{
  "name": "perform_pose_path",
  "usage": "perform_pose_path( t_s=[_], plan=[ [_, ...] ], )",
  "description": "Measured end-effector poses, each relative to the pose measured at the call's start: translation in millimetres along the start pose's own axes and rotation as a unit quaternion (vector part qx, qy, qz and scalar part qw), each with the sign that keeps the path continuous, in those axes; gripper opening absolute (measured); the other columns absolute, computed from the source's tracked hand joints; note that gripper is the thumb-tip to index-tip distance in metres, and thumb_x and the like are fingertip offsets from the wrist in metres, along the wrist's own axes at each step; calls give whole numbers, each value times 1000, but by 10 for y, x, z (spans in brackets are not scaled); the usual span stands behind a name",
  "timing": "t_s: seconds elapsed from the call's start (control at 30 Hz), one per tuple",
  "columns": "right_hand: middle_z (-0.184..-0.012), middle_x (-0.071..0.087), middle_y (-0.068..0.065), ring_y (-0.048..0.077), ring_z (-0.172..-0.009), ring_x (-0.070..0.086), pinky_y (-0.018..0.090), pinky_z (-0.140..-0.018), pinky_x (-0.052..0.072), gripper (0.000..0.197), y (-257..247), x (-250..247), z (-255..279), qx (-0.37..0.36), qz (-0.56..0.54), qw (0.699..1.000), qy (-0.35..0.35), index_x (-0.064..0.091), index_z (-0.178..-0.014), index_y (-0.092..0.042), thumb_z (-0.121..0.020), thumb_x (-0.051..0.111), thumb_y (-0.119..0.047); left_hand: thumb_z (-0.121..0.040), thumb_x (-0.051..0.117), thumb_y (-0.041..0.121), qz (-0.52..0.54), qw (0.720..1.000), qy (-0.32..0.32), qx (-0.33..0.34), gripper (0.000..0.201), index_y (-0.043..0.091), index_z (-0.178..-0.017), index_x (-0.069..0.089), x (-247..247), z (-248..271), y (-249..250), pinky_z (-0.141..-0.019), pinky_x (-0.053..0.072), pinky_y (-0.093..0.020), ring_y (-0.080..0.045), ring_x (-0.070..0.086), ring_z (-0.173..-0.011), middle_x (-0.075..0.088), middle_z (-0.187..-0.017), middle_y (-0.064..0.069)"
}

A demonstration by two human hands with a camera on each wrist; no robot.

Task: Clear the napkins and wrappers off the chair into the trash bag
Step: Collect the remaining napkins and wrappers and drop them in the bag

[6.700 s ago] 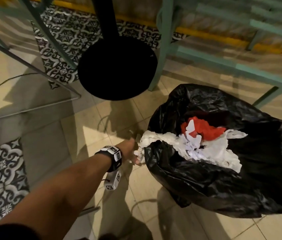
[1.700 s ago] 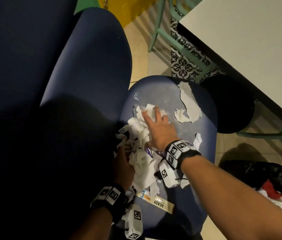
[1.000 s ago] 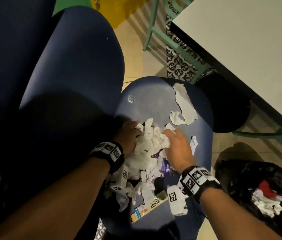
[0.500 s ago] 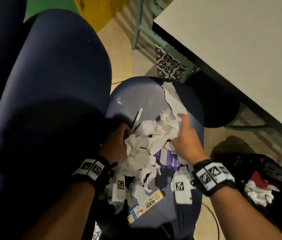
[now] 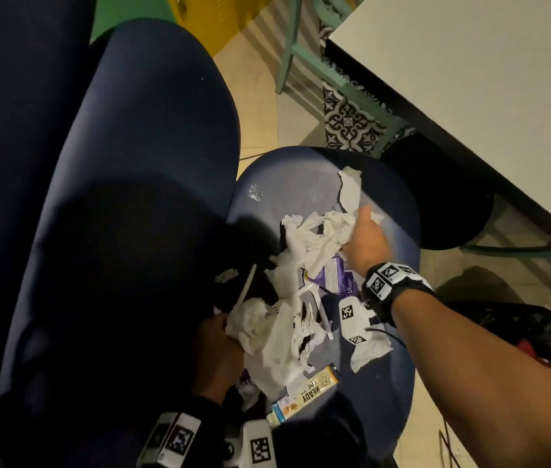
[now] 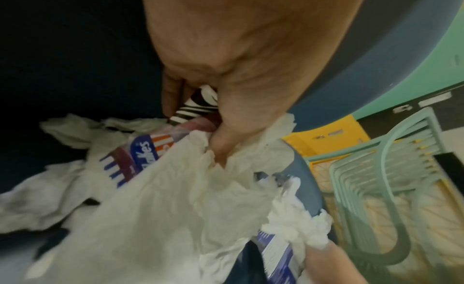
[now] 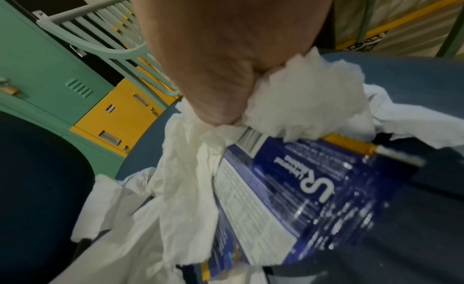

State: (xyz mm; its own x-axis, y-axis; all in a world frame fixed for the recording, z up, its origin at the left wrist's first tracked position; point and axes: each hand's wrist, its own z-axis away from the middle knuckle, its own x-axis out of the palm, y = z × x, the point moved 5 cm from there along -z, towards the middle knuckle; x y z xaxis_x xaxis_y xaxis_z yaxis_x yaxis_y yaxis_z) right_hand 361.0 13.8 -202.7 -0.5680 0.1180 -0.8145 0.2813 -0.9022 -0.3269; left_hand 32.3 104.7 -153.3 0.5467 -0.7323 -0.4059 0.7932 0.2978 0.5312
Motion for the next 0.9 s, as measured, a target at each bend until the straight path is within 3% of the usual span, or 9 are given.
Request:
perform_pose_path(
  t_s=[0.1,0.2,0.27,0.4,0.47,0.53,0.63,0.77,0.9],
  plan=[
    [-113,65,19,41,-105,64,44,-82,51,42,-63,-5,17,-22,59,998,-6,48,-128,-10,-89,61,-5,-83,69,24,-82,996,18,9,9,18,-86,74,120,-13,-146,-87,61,-53,-29,72,-97,74,-99,-8],
    [-109,66,16,36,-99,64,40,-76,51,28,-84,-5,87,-26,64,997,-34,57,-115,-8,-88,59,-1,-90,66,22,-205,979,-1,-14,36,14,-126,68,386,3,-215,-121,32,-41,-35,40,-142,41,-152,-17],
    [-106,68,14,35,-93,65,40,-75,54,24,-104,-25,178,-24,45,997,-52,58,-110,-9,-87,59,-3,-92,64,17,-237,971,3,-33,45,17,-137,61,536,15,-253,-124,23,-36,-34,25,-150,26,-163,-15],
    [-104,67,10,31,-93,64,41,-79,57,31,-134,-89,487,-29,-8,998,-53,60,-119,-11,-89,66,-7,-89,67,12,-282,958,48,8,38,35,-119,65,804,63,-179,-92,47,-25,-31,56,-121,55,-142,-11],
    [-103,66,8,26,-90,61,35,-76,51,25,-108,-101,664,-35,-32,998,-41,61,-115,-12,-91,67,-11,-87,63,14,-285,955,31,76,37,32,-119,66,957,69,-141,-98,48,-33,-36,53,-121,51,-143,-11],
    [-104,66,6,24,-93,61,30,-76,44,22,-74,-86,832,-42,-50,997,-38,62,-112,-13,-91,69,-13,-87,57,21,-337,938,28,72,38,28,-123,66,968,-17,-178,-105,43,-45,-41,52,-121,55,-138,-10],
    [-111,64,6,25,-104,60,28,-81,42,32,-43,-87,1068,-45,-79,995,-43,61,-118,-14,-88,70,-7,-89,54,24,-263,962,-16,69,26,19,-108,72,911,-201,-207,-95,52,-40,-36,66,-108,74,-113,-11],
    [-117,63,5,23,-105,60,24,-83,40,47,-4,-216,1351,-55,-117,992,-11,60,-125,-16,-82,70,1,-90,67,20,-176,980,-65,66,9,15,-88,74,631,-139,10,-79,56,-34,-27,72,-93,76,-92,-6],
    [-106,62,-3,15,-94,57,21,-77,39,38,58,-504,1567,-62,-157,984,58,62,-116,-18,-84,68,0,-89,71,18,-124,989,-45,71,26,21,-66,62,162,45,330,-71,47,-29,-21,67,-82,70,-78,-2]
  ],
)
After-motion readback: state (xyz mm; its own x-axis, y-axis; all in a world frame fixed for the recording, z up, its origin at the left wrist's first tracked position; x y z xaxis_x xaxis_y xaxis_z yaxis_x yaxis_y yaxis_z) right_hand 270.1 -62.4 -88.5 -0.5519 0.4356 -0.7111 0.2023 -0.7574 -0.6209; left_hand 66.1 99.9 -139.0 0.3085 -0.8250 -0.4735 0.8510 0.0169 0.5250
